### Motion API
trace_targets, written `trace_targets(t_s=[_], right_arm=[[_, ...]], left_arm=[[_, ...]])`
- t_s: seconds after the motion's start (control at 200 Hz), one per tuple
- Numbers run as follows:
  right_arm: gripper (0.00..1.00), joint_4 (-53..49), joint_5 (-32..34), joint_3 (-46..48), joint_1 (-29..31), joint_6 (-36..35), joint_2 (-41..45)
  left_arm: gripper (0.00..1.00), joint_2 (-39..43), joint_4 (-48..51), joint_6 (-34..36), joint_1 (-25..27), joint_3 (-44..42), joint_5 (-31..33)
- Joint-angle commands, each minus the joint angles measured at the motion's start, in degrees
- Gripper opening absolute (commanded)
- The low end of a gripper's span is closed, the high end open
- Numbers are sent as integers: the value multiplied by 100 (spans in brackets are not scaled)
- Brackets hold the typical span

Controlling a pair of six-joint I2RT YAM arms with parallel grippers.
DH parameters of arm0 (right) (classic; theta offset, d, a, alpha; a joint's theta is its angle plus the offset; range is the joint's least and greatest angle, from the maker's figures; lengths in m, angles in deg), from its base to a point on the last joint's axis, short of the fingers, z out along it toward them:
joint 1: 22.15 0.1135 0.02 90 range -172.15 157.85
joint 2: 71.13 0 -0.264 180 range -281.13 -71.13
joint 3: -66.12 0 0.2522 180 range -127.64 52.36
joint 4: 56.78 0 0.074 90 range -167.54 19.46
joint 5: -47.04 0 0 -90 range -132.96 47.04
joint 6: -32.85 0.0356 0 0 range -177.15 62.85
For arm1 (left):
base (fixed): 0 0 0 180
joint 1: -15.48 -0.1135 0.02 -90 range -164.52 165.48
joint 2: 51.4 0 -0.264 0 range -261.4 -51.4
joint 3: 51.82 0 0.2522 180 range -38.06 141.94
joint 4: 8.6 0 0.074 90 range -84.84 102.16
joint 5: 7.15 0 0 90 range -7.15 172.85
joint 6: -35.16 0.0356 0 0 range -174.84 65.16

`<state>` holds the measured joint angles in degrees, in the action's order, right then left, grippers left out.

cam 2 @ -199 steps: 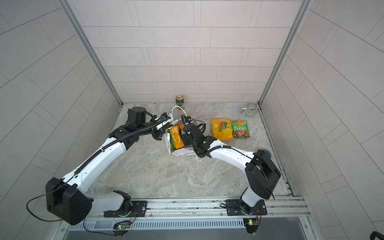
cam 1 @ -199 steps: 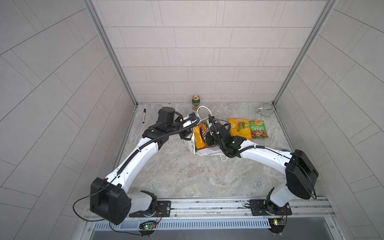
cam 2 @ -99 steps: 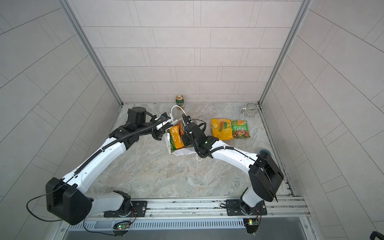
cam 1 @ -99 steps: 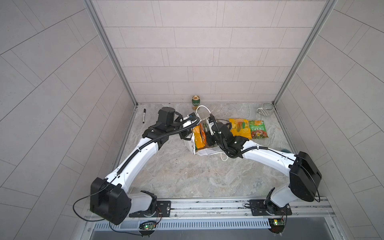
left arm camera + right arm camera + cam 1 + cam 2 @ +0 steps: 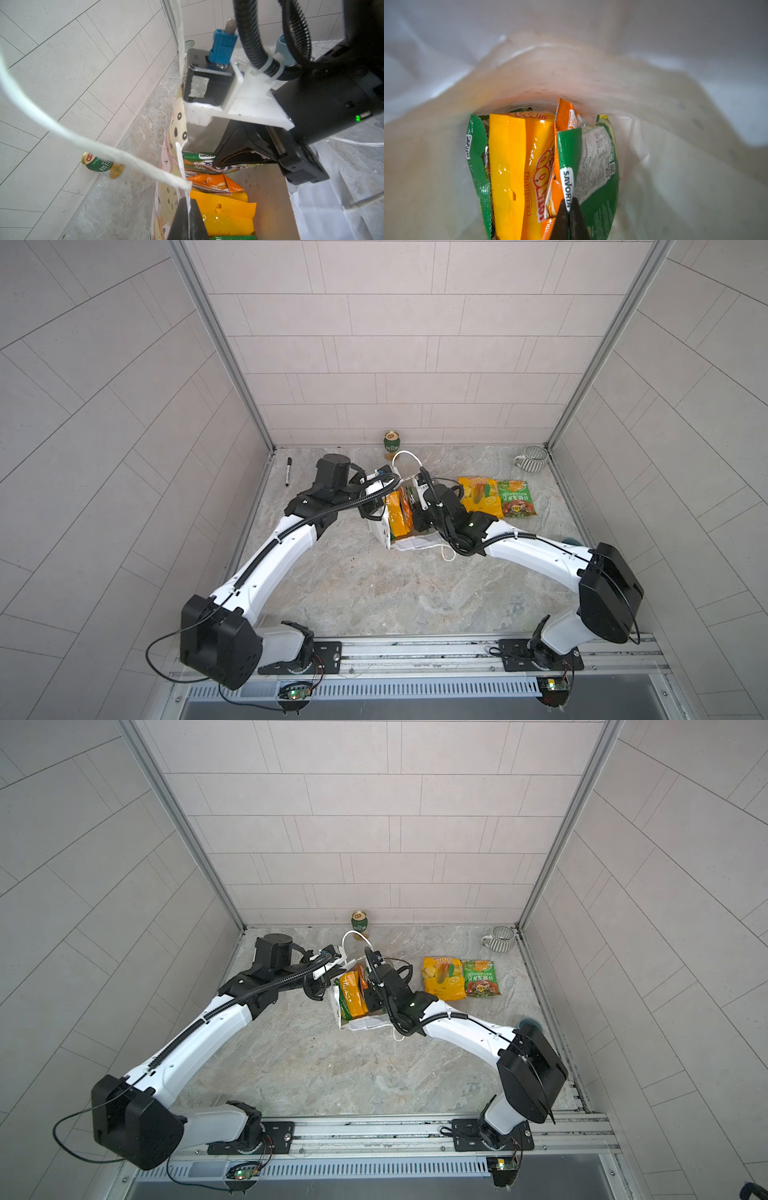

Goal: Take the snacks out of the paper bag
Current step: 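Lower the right gripper into the bag and grasp the green Fox's candy pack, then lift the green Fox's pack up out of the bag with the right gripper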

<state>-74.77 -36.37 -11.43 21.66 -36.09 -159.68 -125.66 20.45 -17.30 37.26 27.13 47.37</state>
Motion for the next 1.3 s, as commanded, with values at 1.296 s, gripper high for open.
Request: trace_targets(t_s=[1.296], right_arm=[[0, -1370, -1824, -503, -469, -655, 3102]], left_arm=[[0, 23, -444, -187, 37, -54, 642]])
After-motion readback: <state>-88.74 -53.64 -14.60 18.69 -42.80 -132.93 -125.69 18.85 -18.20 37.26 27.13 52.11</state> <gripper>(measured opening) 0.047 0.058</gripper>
